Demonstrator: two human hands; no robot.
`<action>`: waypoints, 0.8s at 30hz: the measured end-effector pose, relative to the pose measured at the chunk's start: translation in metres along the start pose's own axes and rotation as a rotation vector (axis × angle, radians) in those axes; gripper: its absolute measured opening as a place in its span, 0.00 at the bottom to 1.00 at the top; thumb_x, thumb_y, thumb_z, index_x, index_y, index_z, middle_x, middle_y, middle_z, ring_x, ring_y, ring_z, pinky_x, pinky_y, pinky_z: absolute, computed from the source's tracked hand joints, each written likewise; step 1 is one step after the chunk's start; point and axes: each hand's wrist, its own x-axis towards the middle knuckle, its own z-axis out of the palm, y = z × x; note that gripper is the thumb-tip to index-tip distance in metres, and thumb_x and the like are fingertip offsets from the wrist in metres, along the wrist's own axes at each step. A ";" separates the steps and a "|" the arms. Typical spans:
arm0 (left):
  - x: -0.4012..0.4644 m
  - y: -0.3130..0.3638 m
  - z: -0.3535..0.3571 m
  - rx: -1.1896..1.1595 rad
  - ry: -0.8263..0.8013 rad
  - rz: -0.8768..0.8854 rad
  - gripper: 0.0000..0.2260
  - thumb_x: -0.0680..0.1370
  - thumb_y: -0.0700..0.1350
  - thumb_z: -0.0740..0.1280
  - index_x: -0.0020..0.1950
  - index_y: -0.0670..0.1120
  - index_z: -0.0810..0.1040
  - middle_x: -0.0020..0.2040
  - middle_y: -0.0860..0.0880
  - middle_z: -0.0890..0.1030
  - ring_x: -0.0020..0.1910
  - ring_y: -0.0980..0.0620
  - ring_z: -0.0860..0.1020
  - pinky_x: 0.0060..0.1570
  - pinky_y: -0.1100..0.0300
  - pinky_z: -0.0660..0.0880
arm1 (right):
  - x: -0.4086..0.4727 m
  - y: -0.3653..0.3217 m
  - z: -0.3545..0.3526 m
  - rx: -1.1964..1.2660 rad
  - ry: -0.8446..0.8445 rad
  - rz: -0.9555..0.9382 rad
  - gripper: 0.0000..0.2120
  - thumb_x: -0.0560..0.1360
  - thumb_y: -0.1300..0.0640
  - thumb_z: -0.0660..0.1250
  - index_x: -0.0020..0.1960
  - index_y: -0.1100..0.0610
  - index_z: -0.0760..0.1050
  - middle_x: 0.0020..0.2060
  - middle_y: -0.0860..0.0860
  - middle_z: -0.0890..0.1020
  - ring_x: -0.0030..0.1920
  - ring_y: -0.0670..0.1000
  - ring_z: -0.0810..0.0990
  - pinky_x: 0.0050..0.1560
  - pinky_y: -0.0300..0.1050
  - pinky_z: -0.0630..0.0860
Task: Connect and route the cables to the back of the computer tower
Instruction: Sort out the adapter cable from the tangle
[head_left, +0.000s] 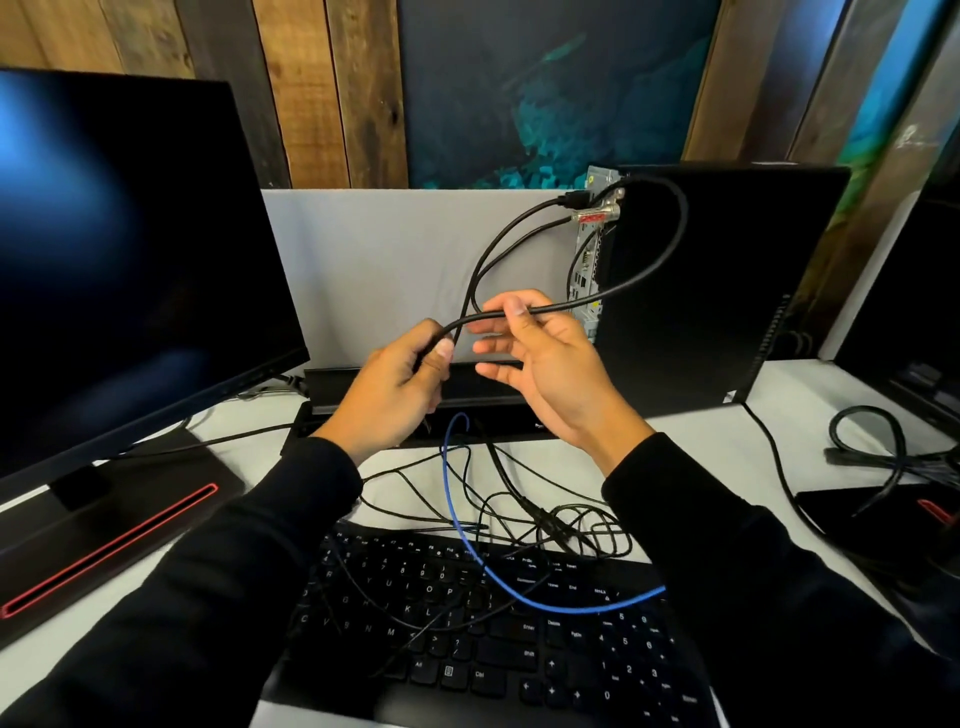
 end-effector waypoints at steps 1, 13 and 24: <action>0.002 0.001 0.004 0.023 0.000 0.018 0.11 0.86 0.51 0.58 0.49 0.45 0.71 0.38 0.45 0.77 0.35 0.48 0.79 0.38 0.46 0.80 | 0.000 -0.002 -0.002 -0.007 0.002 -0.017 0.12 0.87 0.54 0.56 0.54 0.54 0.77 0.51 0.56 0.84 0.51 0.54 0.82 0.54 0.52 0.79; 0.026 -0.034 0.006 0.492 -0.147 -0.185 0.11 0.78 0.61 0.69 0.42 0.55 0.76 0.35 0.53 0.79 0.39 0.48 0.77 0.44 0.53 0.77 | -0.008 -0.019 -0.044 0.249 0.250 -0.144 0.16 0.87 0.51 0.51 0.48 0.58 0.71 0.41 0.56 0.82 0.47 0.57 0.84 0.54 0.54 0.82; 0.030 -0.011 0.025 0.509 -0.091 -0.268 0.06 0.78 0.47 0.68 0.44 0.50 0.72 0.35 0.48 0.78 0.39 0.45 0.75 0.41 0.58 0.70 | -0.037 -0.025 -0.130 0.199 0.555 -0.157 0.22 0.85 0.40 0.51 0.41 0.53 0.69 0.28 0.51 0.59 0.27 0.48 0.56 0.28 0.42 0.57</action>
